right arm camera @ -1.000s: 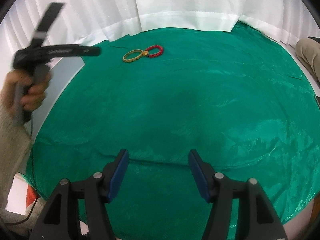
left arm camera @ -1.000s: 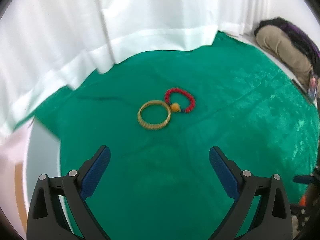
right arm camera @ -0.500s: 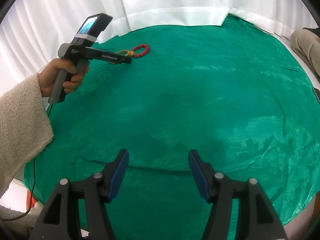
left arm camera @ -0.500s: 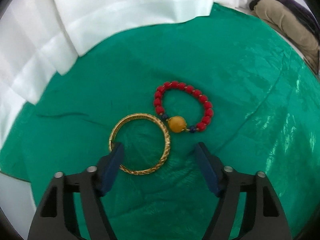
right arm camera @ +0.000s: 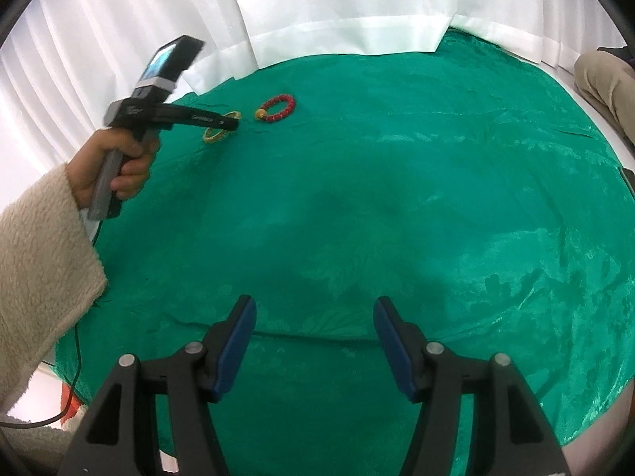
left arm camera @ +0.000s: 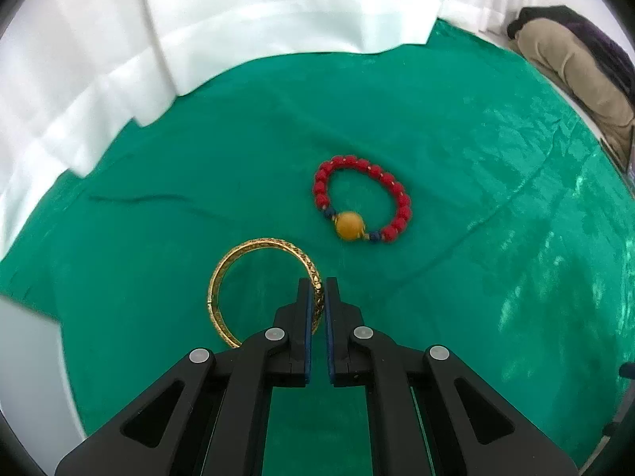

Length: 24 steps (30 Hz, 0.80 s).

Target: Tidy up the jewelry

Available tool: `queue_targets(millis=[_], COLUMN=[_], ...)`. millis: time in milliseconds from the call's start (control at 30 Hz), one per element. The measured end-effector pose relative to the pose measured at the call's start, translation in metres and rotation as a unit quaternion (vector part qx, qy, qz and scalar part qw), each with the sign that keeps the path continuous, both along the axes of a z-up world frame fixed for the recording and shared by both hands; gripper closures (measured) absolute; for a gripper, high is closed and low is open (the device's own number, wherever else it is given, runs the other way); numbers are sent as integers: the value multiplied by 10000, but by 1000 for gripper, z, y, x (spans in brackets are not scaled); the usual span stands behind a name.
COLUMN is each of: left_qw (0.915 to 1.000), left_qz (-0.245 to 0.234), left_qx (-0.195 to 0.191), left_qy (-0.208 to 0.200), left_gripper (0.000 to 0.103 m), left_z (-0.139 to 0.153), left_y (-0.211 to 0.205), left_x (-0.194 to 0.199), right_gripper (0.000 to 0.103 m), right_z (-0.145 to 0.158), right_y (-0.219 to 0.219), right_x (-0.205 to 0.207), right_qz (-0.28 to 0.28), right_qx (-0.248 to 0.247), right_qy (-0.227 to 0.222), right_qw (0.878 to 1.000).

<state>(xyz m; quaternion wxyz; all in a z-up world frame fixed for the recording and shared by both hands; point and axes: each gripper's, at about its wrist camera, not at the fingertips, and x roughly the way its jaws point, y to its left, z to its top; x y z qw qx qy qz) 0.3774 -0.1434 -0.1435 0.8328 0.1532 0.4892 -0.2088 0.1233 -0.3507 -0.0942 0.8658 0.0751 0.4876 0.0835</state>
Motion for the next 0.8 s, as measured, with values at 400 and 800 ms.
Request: queue_targets(millis=[400,800], left_qw=[9977,9932], left_qz=[676,1143], left_qx=[96,-139], left_qy=[-33,155], left_gripper=[99,81], left_z=[17,-11], left_y=[60,97], left_x=[-104,-145], right_gripper=[40,40], right_z=[5,67], right_y=[7,50], right_x=[0,125], right_qz=[168,1540], right_qx=[94,-409], right_qy=[50,-692], right_qw=[9998,9848])
